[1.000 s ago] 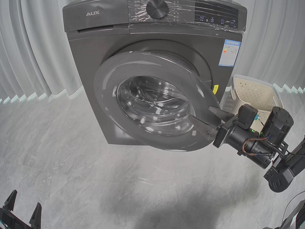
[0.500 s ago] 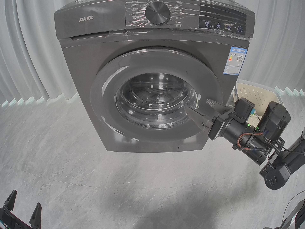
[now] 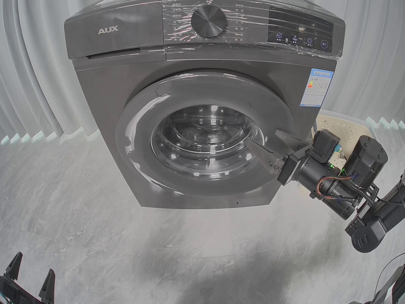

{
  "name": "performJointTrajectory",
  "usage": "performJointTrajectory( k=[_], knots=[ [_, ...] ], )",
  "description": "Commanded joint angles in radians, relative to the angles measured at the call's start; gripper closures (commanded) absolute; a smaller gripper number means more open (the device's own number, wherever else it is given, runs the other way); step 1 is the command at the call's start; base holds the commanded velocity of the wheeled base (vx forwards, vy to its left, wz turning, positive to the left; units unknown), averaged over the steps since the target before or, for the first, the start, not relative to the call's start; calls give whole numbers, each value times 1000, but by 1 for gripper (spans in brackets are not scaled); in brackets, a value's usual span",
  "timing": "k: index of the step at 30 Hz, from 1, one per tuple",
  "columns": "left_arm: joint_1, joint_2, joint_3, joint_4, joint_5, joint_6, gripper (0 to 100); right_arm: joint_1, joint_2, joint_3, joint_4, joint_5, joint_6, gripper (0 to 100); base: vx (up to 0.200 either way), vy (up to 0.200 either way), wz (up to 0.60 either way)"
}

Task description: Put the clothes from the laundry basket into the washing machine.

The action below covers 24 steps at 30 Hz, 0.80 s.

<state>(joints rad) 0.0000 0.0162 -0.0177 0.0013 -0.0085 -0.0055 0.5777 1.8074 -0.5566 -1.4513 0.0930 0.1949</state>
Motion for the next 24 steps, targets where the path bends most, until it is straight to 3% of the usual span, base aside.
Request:
performJointTrajectory(
  k=[1,18,24],
  knots=[
    [0,-16,18,0,1,-1,0,-1,1,-8,0,1,0,0,200,0,0],
    [0,-16,18,0,2,-8,0,-9,-2,-17,-1,-13,0,0,12,0,0],
    [0,-16,18,0,2,-8,0,-13,0,-48,-15,-62,0,0,0,0,0]
  ],
)
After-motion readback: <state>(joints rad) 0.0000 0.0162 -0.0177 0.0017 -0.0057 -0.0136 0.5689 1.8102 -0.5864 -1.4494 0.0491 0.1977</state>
